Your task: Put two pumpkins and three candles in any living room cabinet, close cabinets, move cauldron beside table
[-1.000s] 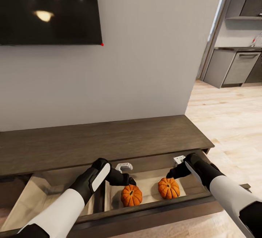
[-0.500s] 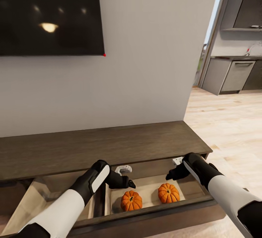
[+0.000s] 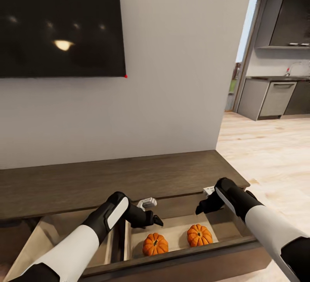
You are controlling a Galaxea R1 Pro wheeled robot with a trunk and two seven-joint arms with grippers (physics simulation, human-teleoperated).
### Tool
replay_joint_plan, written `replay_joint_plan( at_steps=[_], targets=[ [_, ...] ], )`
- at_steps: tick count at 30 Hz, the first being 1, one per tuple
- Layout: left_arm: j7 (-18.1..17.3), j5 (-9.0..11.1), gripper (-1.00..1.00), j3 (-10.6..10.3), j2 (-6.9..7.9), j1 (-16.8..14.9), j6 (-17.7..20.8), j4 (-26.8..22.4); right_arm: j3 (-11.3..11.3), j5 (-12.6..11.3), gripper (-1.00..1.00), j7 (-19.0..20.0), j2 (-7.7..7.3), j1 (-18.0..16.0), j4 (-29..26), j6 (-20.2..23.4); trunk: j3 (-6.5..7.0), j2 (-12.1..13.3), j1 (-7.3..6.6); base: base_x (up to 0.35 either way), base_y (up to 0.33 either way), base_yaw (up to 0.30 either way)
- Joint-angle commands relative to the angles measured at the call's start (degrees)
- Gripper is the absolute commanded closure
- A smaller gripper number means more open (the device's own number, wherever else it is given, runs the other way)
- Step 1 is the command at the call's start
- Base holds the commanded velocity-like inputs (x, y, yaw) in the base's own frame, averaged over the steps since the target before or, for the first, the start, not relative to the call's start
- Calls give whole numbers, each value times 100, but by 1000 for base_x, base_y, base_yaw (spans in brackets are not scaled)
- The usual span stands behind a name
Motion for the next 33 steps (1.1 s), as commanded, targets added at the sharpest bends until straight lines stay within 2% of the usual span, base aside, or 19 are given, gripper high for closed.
replay_joint_plan(
  at_steps=[1, 4, 8, 10, 11, 14, 20, 33],
  targets=[
    [-83, -62, -100, -4, 7, -4, 9, -5, 46, -55, -100, 10, -9, -6, -11, 85, 17, -1, -3, 0, 0, 0],
    [-118, -27, -100, -4, 14, -4, 10, -18, 46, -56, -100, 137, -9, -6, -51, 199, 83, 3, -11, 0, 0, 0],
    [-128, 156, -100, -3, 23, -63, 11, -20, 46, -57, -100, 250, -14, -6, -118, 285, 172, 9, -21, 0, 0, 0],
    [-132, 288, -100, -2, 27, -220, 12, -16, 38, -60, -100, 266, -17, -9, -131, 376, 216, 11, -27, 0, 0, 0],
    [-134, 437, -100, -3, 32, -374, 14, -9, 28, -64, -100, 293, -18, -16, -137, 395, 238, 13, -29, 0, 0, 0],
    [-138, 511, -100, -2, 49, -436, 17, -6, 20, -65, -100, 428, -18, -35, -140, 395, 305, 17, -37, 0, 0, 0],
    [-137, 531, -100, -3, 67, -460, 18, 2, 11, -65, -100, 633, -18, -41, -140, 395, 438, 25, -52, 0, 0, 0],
    [-132, 532, -100, -3, 86, -462, 16, 13, 11, -65, -100, 648, -18, -41, -140, 395, 726, 42, -86, 0, 0, 0]
  ],
)
